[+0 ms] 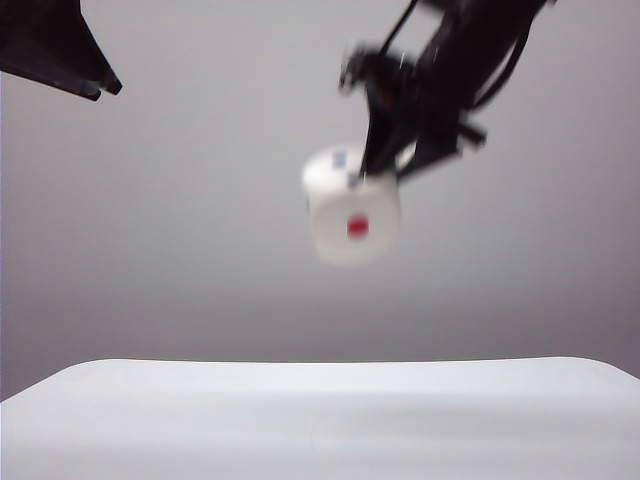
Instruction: Pick up the dice on the table and roll the dice.
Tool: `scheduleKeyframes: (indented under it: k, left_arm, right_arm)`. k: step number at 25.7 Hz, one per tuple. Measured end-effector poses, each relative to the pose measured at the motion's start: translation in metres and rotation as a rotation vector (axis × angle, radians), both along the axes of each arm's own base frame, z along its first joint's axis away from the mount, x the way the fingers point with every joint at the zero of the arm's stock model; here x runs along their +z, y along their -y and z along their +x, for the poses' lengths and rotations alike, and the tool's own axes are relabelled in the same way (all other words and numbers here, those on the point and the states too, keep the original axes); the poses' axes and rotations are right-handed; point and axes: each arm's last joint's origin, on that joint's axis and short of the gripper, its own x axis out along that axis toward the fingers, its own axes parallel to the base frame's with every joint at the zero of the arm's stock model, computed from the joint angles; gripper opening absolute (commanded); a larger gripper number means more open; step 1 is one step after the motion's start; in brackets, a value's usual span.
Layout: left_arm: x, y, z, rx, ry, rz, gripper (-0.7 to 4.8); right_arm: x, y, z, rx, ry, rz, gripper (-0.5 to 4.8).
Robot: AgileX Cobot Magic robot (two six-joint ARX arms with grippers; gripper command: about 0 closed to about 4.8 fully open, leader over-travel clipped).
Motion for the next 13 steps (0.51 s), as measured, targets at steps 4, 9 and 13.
scheduleKeyframes:
  k: [4,9,13]
  left_arm:
    - [0.005,0.002,0.002,-0.027,0.041,-0.056,1.84]
    - [0.009,0.004,0.002,-0.114,0.047,-0.130,1.84]
    - [0.009,0.005,0.001,-0.129,0.034,-0.152,1.84]
  right_arm:
    - [0.107,0.029,-0.056,0.028,0.430,0.239,4.79]
    - [0.148,0.055,-0.100,-0.017,0.597,0.300,4.79]
    - [0.155,0.068,-0.122,-0.060,0.608,0.270,4.79]
